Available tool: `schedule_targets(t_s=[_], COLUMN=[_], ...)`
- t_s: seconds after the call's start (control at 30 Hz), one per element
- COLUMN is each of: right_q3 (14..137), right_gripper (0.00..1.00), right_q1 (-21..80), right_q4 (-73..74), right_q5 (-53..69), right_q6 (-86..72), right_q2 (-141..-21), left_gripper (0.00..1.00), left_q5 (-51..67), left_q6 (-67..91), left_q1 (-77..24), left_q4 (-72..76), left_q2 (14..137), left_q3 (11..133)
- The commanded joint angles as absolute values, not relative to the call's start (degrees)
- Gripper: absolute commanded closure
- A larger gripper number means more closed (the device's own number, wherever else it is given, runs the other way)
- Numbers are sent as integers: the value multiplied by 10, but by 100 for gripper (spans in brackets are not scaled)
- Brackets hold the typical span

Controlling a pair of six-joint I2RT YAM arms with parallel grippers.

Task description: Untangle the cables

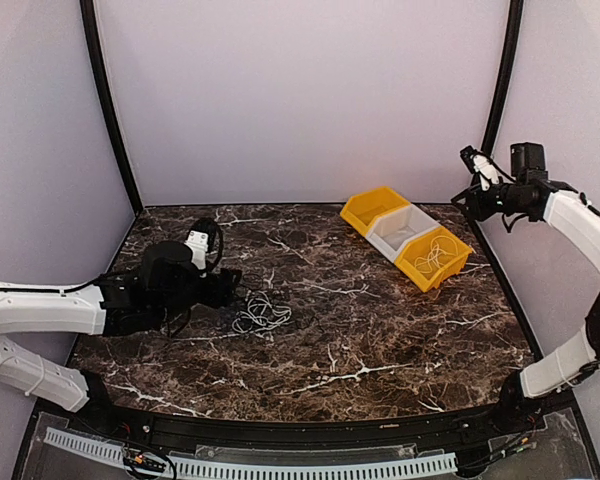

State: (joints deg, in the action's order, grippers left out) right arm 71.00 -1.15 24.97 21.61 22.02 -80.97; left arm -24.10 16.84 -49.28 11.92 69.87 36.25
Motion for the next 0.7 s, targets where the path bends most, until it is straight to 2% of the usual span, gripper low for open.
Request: schedule_targets(t_s=[0.0, 0.27, 0.37, 0.47, 0.57, 0.67], right_q3=[653, 452, 455, 453, 446, 436], right_gripper=[56, 48, 48, 48, 49, 49], right_q1=[-7, 19, 31, 36, 39, 40], right_q4=[273, 194, 209, 196, 206, 194], right_q5=[343, 472, 488, 497, 528, 535], right_q6=[232, 236, 245, 219, 221, 219], right_q2=[-729, -599, -601, -604, -601, -597], left_gripper=[27, 31, 33, 29, 26, 26], left_q5=[-230, -190, -164, -132, -39, -2], left_q6=[201, 288, 339, 404, 421, 438], left_q1=[-489, -489, -490, -489, -490, -490], left_q4=[70, -20, -59, -88, -63, -50], left_q2=[636, 605, 602, 597, 581, 563], left_q3=[354, 340, 345, 341, 341, 370])
